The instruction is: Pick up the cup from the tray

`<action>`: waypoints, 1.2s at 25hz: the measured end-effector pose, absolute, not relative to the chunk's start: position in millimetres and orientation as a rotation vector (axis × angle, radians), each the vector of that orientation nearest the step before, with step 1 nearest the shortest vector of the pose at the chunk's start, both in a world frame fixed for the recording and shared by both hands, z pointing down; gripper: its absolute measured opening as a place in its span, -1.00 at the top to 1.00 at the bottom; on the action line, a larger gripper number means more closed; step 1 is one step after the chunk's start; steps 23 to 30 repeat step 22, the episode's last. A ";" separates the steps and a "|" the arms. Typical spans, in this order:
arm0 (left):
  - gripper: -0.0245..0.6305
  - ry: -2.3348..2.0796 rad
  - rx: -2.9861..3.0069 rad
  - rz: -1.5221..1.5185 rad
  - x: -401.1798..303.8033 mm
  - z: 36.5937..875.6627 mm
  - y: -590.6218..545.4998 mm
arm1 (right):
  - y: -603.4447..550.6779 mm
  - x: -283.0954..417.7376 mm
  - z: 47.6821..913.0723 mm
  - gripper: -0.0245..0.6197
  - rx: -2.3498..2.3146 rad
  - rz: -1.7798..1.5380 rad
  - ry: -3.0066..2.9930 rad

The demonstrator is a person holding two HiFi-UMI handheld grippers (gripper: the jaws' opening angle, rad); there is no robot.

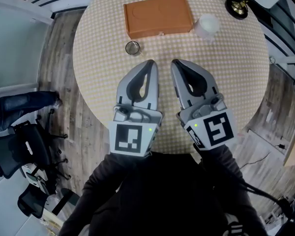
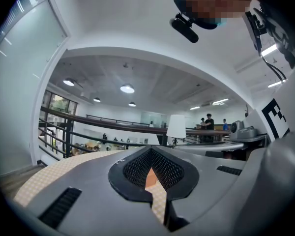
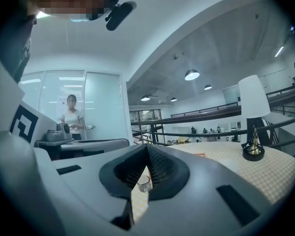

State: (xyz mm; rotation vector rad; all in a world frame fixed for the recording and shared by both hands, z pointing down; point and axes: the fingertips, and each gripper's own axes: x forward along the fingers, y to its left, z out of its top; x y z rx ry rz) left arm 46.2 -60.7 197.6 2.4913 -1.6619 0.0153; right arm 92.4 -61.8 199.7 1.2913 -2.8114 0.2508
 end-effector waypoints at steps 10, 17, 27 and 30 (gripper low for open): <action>0.91 -1.652 2.501 0.022 54.5 194.5 -55.3 | -57.3 99.2 194.3 0.90 1.294 0.226 -2.812; 0.91 -1.643 2.501 0.027 56.3 197.4 -57.6 | -59.1 100.5 196.1 0.90 1.296 0.221 -2.806; 0.91 -1.636 2.501 0.037 56.5 203.4 -61.9 | -63.5 99.5 200.9 0.90 1.291 0.219 -2.803; 0.91 -1.636 2.501 0.037 56.5 203.4 -61.9 | -63.5 99.5 200.9 0.90 1.291 0.219 -2.803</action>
